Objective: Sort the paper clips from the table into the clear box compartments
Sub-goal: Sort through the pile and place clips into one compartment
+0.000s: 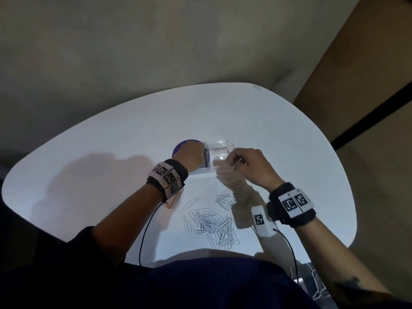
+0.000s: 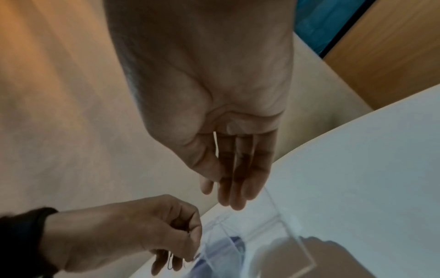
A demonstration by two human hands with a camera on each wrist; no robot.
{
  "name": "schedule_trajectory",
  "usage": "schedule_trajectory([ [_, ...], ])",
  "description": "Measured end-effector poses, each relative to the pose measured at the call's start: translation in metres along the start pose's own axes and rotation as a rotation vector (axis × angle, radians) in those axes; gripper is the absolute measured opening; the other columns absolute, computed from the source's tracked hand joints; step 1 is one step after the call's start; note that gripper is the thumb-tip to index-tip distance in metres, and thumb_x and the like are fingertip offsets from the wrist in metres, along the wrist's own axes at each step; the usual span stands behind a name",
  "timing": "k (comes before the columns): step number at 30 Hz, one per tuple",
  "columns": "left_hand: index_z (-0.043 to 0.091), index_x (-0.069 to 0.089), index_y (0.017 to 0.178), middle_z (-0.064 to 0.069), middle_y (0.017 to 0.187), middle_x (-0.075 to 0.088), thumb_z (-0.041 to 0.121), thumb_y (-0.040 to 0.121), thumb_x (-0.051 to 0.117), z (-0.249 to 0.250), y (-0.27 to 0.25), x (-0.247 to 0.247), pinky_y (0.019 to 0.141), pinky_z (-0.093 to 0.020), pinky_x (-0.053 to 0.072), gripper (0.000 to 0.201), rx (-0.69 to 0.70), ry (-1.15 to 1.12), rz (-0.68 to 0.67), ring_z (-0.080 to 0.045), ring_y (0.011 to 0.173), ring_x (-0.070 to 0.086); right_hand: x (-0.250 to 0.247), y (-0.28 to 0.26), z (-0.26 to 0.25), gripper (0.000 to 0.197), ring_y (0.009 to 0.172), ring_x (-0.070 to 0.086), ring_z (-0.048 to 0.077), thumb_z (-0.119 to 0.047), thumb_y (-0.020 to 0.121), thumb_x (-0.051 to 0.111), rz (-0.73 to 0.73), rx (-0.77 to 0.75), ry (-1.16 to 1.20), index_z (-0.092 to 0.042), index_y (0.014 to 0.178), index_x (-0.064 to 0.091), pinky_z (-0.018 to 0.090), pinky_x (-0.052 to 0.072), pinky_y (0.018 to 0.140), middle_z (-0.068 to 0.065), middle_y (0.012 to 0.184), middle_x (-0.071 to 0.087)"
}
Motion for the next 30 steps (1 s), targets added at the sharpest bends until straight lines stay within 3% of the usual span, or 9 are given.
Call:
schedule_trajectory([
  [2,0.013,0.06,0.074,-0.003,0.079,0.064,-0.003,0.076,0.042,-0.006,0.005,0.008,0.072,-0.045,0.053,0.024,0.035,-0.001,-0.009,-0.026,0.08,0.062,-0.001,-0.017,0.011,0.025,0.078,0.066,0.009,0.003,0.08,0.058,-0.015,-0.026,-0.052,-0.015,0.089,0.072,0.026,0.052,0.078,-0.008,0.082,0.071],
  [5,0.013,0.054,0.067,0.004,0.072,0.056,-0.006,0.068,0.039,-0.008,-0.002,0.009,0.069,-0.039,0.047,0.024,0.074,-0.065,0.031,-0.021,0.074,0.055,0.008,-0.037,0.03,0.023,0.075,0.062,-0.004,-0.002,0.078,0.062,-0.123,-0.038,-0.136,-0.024,0.081,0.066,0.023,0.048,0.068,-0.018,0.075,0.065],
  [9,0.013,0.062,0.072,-0.001,0.087,0.067,-0.003,0.077,0.043,-0.002,-0.029,0.0,0.071,-0.036,0.049,0.025,0.133,-0.177,0.235,-0.019,0.083,0.06,0.024,-0.05,0.056,0.025,0.089,0.067,0.011,-0.005,0.078,0.06,-0.179,0.004,-0.311,-0.03,0.084,0.063,0.034,0.055,0.073,-0.013,0.09,0.072],
  [12,0.008,0.063,0.078,-0.002,0.081,0.063,-0.002,0.08,0.054,0.01,-0.056,0.01,0.066,-0.016,0.035,0.014,0.34,-0.137,0.389,-0.014,0.075,0.053,0.024,-0.055,0.064,0.016,0.077,0.06,0.016,-0.011,0.077,0.057,-0.176,0.055,-0.503,-0.025,0.084,0.062,0.03,0.048,0.062,-0.009,0.081,0.067],
  [14,0.008,0.066,0.085,-0.003,0.082,0.065,0.0,0.082,0.057,0.006,-0.066,0.034,0.07,-0.012,0.038,0.013,0.444,-0.129,0.343,-0.014,0.073,0.056,0.021,-0.059,0.064,0.008,0.071,0.056,0.019,-0.016,0.074,0.058,-0.154,0.072,-0.522,-0.021,0.079,0.056,0.029,0.043,0.058,-0.005,0.074,0.06],
  [17,0.008,0.068,0.091,-0.005,0.08,0.064,0.002,0.083,0.057,0.0,-0.073,0.068,0.066,-0.031,0.052,0.015,0.44,-0.112,0.179,-0.019,0.07,0.059,0.018,-0.061,0.068,0.012,0.074,0.055,0.019,-0.019,0.072,0.066,-0.156,0.122,-0.479,-0.022,0.078,0.056,0.032,0.046,0.062,-0.006,0.075,0.054],
  [23,0.017,0.063,0.107,0.0,0.097,0.061,0.023,0.085,0.064,0.012,-0.079,0.101,0.078,-0.029,0.043,0.022,0.342,0.002,0.128,-0.02,0.096,0.056,0.025,-0.066,0.078,0.014,0.078,0.053,0.017,-0.02,0.075,0.073,-0.17,0.107,-0.427,-0.025,0.078,0.06,0.03,0.041,0.065,-0.008,0.083,0.049],
  [27,0.015,0.065,0.093,0.001,0.09,0.06,0.023,0.082,0.07,0.009,-0.078,0.106,0.071,-0.022,0.035,0.014,0.324,-0.048,0.173,-0.02,0.091,0.056,0.021,-0.067,0.079,0.016,0.074,0.06,0.022,-0.01,0.072,0.073,-0.078,0.116,-0.251,-0.017,0.068,0.059,0.039,0.052,0.071,-0.002,0.075,0.06],
  [30,0.016,0.062,0.082,0.005,0.08,0.057,0.018,0.079,0.073,0.005,-0.079,0.105,0.068,-0.026,0.041,0.012,0.331,-0.121,0.15,-0.017,0.082,0.055,0.018,-0.062,0.081,0.02,0.066,0.059,0.02,-0.009,0.073,0.077,0.007,0.162,-0.093,-0.013,0.065,0.059,0.035,0.051,0.068,0.0,0.066,0.063],
])
Point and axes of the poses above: each hand's wrist, its own y-axis towards the middle knuckle, its own x-axis out of the palm, z = x × y, the point moved 3 cm from there along y, towards the middle knuckle
